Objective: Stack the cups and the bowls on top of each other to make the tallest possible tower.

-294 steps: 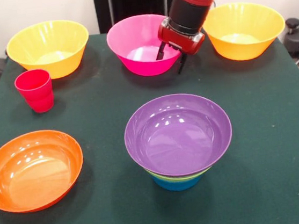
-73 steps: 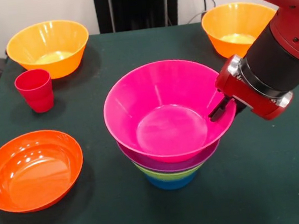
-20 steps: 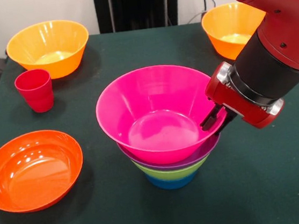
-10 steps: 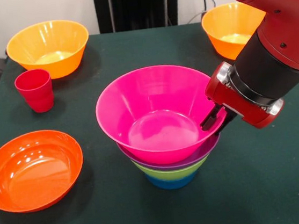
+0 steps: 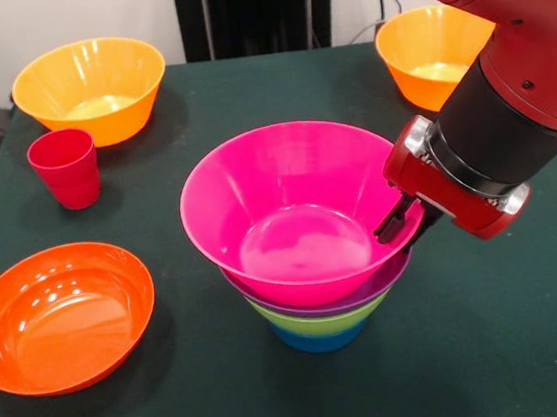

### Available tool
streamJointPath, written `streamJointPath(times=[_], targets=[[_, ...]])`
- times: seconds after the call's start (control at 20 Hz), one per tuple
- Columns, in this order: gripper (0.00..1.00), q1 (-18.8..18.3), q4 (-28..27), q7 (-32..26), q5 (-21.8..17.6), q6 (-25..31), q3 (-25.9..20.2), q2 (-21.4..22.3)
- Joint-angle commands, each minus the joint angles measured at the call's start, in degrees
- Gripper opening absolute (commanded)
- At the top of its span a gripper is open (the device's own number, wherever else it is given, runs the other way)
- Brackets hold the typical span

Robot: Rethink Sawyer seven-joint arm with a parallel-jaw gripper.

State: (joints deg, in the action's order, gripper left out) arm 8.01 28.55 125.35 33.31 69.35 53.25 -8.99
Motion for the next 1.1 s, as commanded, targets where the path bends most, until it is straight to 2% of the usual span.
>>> streamJointPath(times=[0.05,0.65,1.1], targets=[[0.00,0.53,0.10,5.36,0.53,2.87,-7.93,-2.34],[0.00,0.95,2.25,4.49,-0.22,1.83,-9.08,-1.11],[0.00,0.70,1.38,4.94,-0.21,2.59,-9.05,-1.40]])
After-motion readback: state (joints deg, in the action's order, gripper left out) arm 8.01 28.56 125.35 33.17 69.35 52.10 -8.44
